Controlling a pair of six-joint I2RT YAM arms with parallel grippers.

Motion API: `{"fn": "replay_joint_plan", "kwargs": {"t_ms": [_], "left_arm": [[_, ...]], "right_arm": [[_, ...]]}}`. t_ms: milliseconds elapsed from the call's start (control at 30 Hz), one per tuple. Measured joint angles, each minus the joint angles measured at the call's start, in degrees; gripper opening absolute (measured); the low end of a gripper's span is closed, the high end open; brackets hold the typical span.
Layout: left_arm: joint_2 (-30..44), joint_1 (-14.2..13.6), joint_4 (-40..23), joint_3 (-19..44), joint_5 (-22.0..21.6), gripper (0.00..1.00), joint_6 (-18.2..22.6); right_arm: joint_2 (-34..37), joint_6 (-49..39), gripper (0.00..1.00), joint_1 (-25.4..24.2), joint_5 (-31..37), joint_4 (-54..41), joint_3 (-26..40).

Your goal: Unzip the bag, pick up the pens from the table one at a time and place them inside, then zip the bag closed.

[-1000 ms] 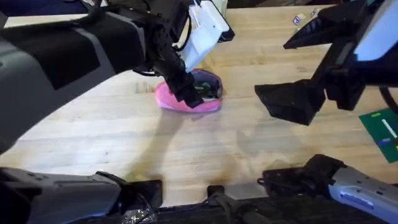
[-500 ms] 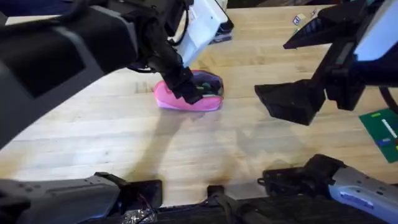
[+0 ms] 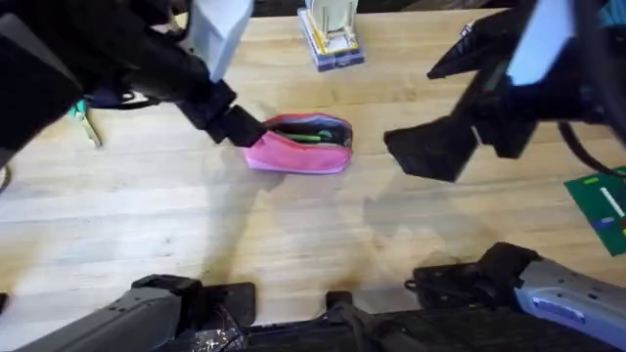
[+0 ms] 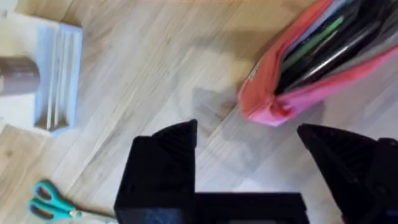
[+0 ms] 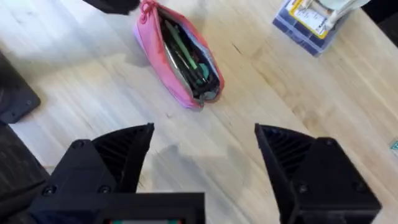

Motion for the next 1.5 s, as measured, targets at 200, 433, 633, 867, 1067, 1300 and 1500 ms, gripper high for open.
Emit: {"fn": "replay_joint_plan", "kwargs": {"t_ms": [200, 433, 633, 867, 1067, 1300, 1500], "left_arm": [[-0.26, 9.27, -2.98, 0.04, 2.44, 0.994, 6.71], [-0.26, 20.40, -2.61, 0.04, 6.44, 0.994, 9.77], [-0.26, 21.47, -5.07, 0.04, 7.98, 0.993, 10.50], [-0.26, 21.44, -5.94, 0.04, 8.10, 0.993, 13.83], [-0.08, 22.89, -9.22, 0.04, 9.49, 0.993, 21.74], [1.94, 30.87, -10.94, 0.04, 19.32, 0.994, 31.66], [7.14, 36.91, -15.52, 0.04, 28.62, 0.994, 42.53]], "right_arm": [[4.69, 3.42, 0.997, 0.00, -0.65, 3.82, 0.00], [8.60, 5.30, 0.997, 0.00, -5.66, 8.89, 0.00], [11.62, 11.48, 0.997, 0.00, -8.40, 13.38, 0.00], [16.46, 31.07, 0.997, 0.01, -10.07, 17.90, 0.00], [19.39, 36.28, 0.997, 2.71, -11.32, 20.48, 0.00], [23.25, 38.54, 0.997, 9.10, -10.53, 23.71, 0.00], [26.27, 39.41, 0.998, 14.10, -7.20, 28.02, 0.00]]}}
